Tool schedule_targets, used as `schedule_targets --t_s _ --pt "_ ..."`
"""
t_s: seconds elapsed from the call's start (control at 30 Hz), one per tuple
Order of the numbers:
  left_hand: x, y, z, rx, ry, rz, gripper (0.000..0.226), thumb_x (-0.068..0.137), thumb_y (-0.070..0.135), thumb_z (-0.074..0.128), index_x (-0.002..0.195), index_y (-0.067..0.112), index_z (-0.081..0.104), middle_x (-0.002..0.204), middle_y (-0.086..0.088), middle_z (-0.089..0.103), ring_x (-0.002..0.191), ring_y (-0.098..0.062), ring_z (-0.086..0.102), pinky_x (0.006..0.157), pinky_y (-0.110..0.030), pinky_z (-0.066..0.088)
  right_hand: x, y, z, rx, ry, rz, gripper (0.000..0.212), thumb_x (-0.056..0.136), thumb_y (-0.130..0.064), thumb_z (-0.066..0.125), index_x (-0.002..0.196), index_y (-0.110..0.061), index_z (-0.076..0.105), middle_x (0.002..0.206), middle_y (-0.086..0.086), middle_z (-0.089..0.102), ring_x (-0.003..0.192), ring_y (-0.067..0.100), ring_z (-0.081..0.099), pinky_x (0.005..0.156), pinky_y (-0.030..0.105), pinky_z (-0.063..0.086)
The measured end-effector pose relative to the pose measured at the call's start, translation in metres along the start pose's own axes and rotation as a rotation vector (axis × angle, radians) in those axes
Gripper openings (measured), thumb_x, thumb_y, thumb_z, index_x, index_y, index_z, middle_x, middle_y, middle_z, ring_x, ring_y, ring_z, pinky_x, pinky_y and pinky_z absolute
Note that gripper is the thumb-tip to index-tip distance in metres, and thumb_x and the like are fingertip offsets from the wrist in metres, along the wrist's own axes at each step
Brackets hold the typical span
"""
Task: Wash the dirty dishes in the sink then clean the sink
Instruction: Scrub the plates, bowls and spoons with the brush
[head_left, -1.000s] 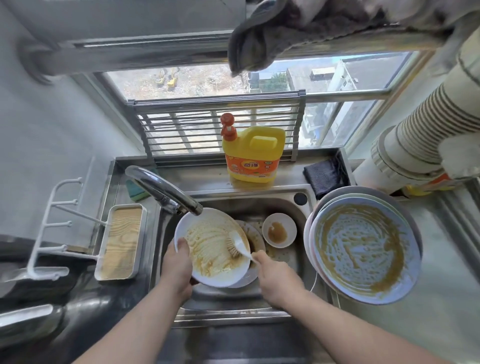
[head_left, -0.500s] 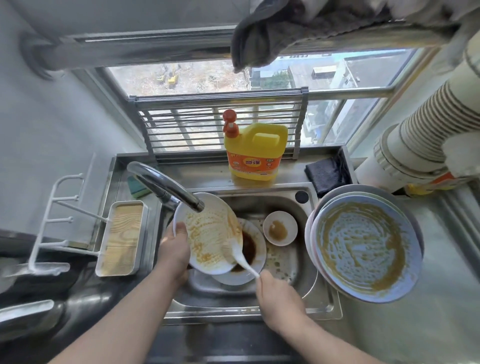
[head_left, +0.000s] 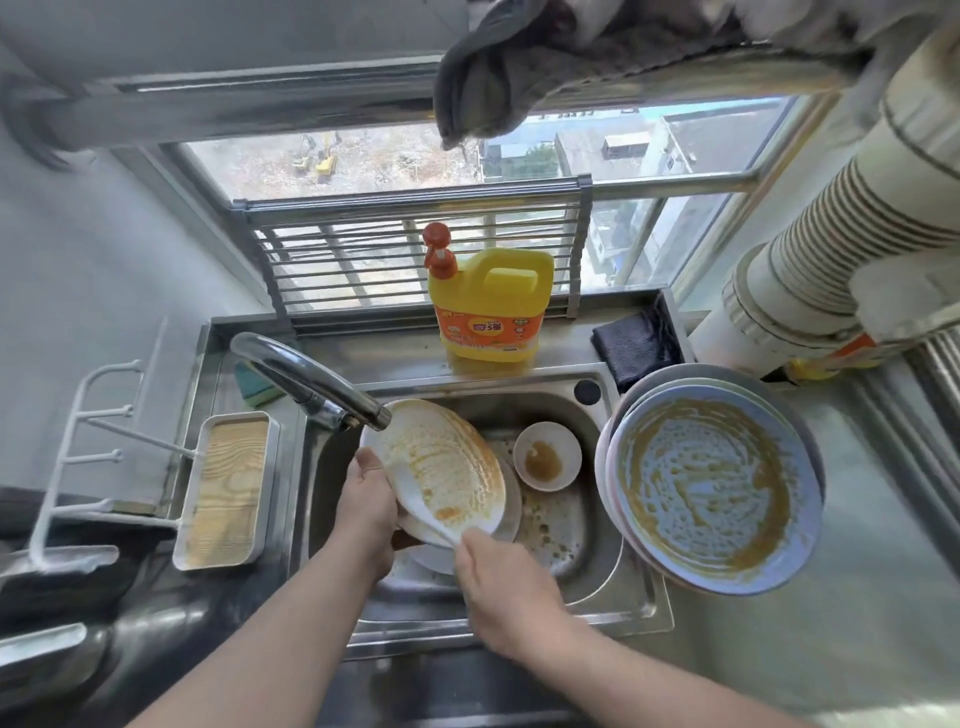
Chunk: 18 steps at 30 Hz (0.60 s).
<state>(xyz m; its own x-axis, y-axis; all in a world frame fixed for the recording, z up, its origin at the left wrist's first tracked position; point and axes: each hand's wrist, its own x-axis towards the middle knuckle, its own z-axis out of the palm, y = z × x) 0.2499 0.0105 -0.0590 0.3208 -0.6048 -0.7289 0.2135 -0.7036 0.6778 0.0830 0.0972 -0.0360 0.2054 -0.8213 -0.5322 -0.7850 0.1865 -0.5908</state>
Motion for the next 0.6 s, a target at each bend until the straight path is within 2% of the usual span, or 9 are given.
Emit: schedule_targets --t_s 0.1,0.17,0.27,0.37,0.47,0.6 --pt "-0.002 -0.007 -0.006 0.056 -0.016 -0.007 0.045 0.1 0.078 0.023 0.119 0.048 0.052 0.116 -0.003 0.071 0.103 -0.031 0.072 0.079 -0.058 0.063 -0.011 0.009 -0.002 0.057 -0.051 0.034 0.034 0.107 -0.055 0.022 0.092 -0.028 0.036 0.094 0.011 0.066 0.09 0.04 0.058 0.066 0.042 0.035" --pt "-0.009 -0.018 -0.004 0.117 -0.077 0.041 0.053 0.095 0.082 0.029 0.121 0.047 0.059 0.114 -0.001 0.075 0.104 -0.027 0.074 0.085 -0.055 0.064 0.011 -0.007 -0.015 0.085 -0.022 0.05 0.037 0.108 -0.053 0.021 0.092 -0.028 0.043 0.094 0.006 0.062 0.09 0.035 0.057 0.072 0.043 0.043" --pt "-0.02 -0.032 0.002 0.195 -0.095 0.184 0.051 0.097 0.077 0.041 0.13 0.045 0.062 0.116 0.008 0.076 0.11 -0.018 0.073 0.094 -0.049 0.061 0.058 -0.015 -0.035 0.149 0.074 0.139 0.041 0.109 -0.044 0.021 0.101 -0.024 0.056 0.108 0.007 0.065 0.102 0.032 0.058 0.087 0.043 0.048" --pt "-0.019 -0.032 -0.004 0.145 -0.026 0.21 0.037 0.107 0.058 0.04 0.139 0.046 0.057 0.122 0.007 0.073 0.116 -0.021 0.07 0.096 -0.049 0.06 0.077 0.015 -0.053 0.033 0.082 0.284 0.043 0.109 -0.037 0.02 0.118 -0.018 0.057 0.12 0.01 0.066 0.109 0.036 0.06 0.084 0.043 0.047" --pt "-0.011 -0.021 -0.015 0.186 0.012 0.275 0.038 0.109 0.056 0.039 0.145 0.052 0.049 0.128 0.005 0.069 0.116 -0.023 0.068 0.094 -0.053 0.06 0.063 0.045 -0.041 -0.069 0.032 0.364 0.03 0.107 -0.029 0.027 0.111 -0.018 0.055 0.119 0.012 0.066 0.101 0.035 0.059 0.079 0.038 0.044" --pt "-0.001 -0.009 -0.018 0.328 0.097 0.378 0.039 0.107 0.061 0.038 0.146 0.057 0.043 0.121 0.01 0.069 0.112 -0.021 0.067 0.092 -0.044 0.057 0.014 0.05 0.023 -0.051 -0.058 0.215 0.017 0.104 -0.018 0.032 0.111 -0.018 0.048 0.117 0.013 0.061 0.108 0.04 0.062 0.076 0.043 0.041"
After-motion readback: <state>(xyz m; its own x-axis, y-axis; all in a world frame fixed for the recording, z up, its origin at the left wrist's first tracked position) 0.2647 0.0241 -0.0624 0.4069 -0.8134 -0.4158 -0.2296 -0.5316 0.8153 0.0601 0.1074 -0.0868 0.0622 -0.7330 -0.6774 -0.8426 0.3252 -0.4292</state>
